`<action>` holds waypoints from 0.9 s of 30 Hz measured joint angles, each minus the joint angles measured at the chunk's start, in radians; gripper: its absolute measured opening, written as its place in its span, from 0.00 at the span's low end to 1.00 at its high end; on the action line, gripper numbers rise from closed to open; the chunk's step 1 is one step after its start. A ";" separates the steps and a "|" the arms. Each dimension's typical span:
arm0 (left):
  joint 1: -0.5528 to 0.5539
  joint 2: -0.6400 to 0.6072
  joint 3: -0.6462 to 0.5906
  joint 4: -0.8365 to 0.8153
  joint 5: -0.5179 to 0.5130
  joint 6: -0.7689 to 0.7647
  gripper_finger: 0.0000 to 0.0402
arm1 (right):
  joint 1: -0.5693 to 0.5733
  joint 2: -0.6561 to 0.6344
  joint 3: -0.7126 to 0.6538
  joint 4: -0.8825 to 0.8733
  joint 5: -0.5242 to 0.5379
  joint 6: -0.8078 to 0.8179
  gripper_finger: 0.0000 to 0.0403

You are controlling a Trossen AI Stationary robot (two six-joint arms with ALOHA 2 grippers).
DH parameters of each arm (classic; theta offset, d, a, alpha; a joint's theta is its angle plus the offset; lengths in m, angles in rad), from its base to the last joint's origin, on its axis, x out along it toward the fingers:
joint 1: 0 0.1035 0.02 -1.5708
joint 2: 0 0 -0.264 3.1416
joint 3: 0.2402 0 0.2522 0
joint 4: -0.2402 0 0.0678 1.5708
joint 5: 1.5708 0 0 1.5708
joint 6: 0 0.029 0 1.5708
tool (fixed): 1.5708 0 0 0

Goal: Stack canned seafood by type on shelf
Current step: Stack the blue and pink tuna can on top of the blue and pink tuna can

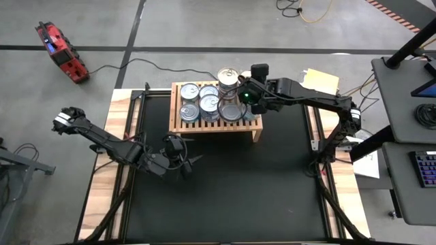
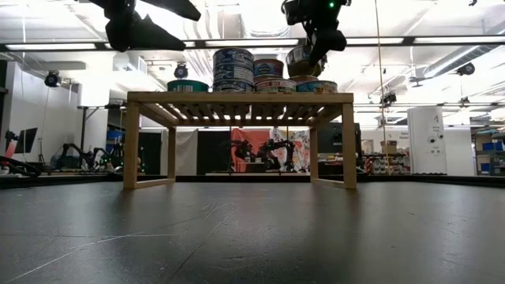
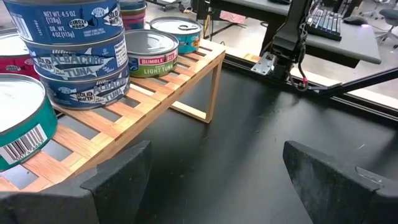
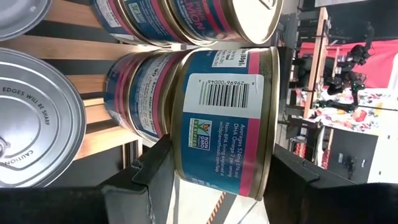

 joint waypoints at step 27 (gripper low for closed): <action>0.000 0.000 0.000 -0.002 0.003 -0.001 0.86 | -0.008 0.007 -0.001 0.052 0.000 -0.051 0.46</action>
